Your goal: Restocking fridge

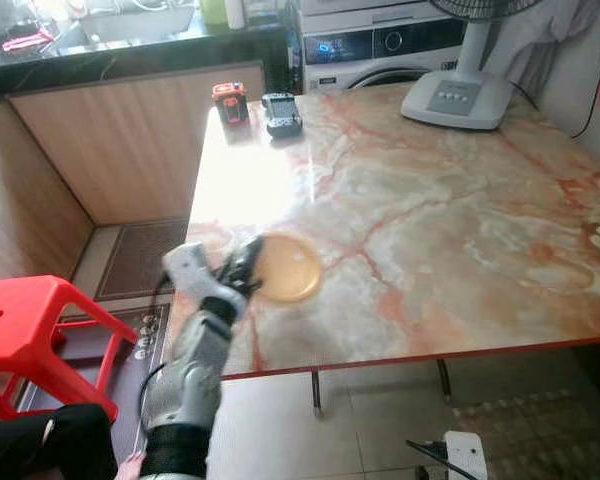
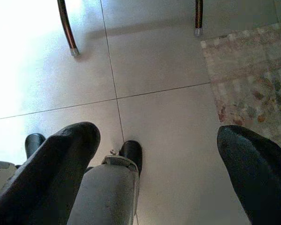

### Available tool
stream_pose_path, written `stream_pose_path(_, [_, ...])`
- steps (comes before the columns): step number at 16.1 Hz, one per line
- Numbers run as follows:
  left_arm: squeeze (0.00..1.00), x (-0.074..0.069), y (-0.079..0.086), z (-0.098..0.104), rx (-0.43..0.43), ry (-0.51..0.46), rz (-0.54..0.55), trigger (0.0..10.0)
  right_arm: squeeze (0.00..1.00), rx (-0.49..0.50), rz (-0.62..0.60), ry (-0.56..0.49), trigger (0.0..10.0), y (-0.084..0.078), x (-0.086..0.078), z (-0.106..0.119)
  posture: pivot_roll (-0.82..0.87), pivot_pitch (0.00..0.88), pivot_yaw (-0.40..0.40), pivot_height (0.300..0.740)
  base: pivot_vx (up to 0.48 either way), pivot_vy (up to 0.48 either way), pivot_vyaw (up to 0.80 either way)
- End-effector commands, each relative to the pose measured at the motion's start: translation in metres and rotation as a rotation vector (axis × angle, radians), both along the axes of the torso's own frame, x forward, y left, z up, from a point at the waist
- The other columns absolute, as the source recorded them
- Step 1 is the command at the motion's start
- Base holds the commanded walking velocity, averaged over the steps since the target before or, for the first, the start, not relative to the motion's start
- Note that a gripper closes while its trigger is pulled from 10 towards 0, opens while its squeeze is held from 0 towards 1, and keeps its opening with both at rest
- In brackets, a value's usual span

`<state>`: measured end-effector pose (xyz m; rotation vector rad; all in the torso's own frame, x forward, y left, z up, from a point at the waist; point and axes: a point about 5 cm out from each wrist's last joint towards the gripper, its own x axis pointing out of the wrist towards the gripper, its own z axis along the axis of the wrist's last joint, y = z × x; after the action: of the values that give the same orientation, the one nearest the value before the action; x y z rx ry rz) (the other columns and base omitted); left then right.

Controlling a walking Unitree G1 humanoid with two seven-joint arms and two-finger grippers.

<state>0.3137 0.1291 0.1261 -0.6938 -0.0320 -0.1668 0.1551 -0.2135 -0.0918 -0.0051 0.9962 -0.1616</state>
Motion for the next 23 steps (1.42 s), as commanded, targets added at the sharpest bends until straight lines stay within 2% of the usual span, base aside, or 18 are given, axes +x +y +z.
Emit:
stream_pose_path(1, [0.00,-0.002,0.013,0.009,0.031,-0.022,0.053,10.0,0.00,0.011,-0.014,0.011,10.0,0.002,-0.005,-0.002,-0.08,0.000,0.109,0.740,0.000,0.000,0.00])
stream_pose_path(2, [0.00,-0.003,0.021,0.013,0.060,-0.030,0.079,10.0,0.00,0.014,-0.013,0.013,10.0,0.004,-0.005,-0.003,-0.07,0.000,0.131,0.740,0.000,0.000,0.00])
stream_pose_path(5, [0.00,-0.005,0.023,0.008,0.080,-0.009,0.067,10.0,0.00,0.023,-0.010,0.014,10.0,0.008,-0.006,-0.004,-0.08,0.000,0.136,0.740,0.000,0.000,0.00])
stream_pose_path(9, [0.00,-0.004,0.006,0.015,0.022,-0.028,0.009,10.0,0.00,0.027,-0.013,0.015,10.0,0.009,-0.006,-0.004,-0.07,0.000,0.135,0.740,0.000,0.000,0.00])
stream_pose_path(16, [0.00,-0.002,-0.003,0.018,0.002,-0.039,-0.023,10.0,0.00,0.021,-0.013,0.013,10.0,0.007,-0.006,-0.004,-0.07,0.000,0.120,0.740,0.000,0.000,0.00])
stream_pose_path(21, [0.00,-0.004,-0.009,0.000,0.040,0.025,-0.070,10.0,0.00,0.019,-0.003,0.013,10.0,0.006,-0.005,-0.003,-0.07,0.000,0.108,0.740,0.000,0.000,0.00])
stream_pose_path(22, [0.29,-0.005,-0.010,-0.002,0.041,0.031,-0.079,10.0,0.00,0.019,-0.004,0.012,10.0,0.006,-0.005,-0.003,-0.07,0.000,0.106,0.740,0.000,0.000,0.00])
stream_pose_path(23, [1.00,-0.006,-0.010,-0.002,0.038,0.033,-0.081,10.0,0.00,0.019,-0.003,0.012,10.0,0.006,-0.005,-0.003,-0.07,0.000,0.106,0.740,0.000,0.000,0.00])
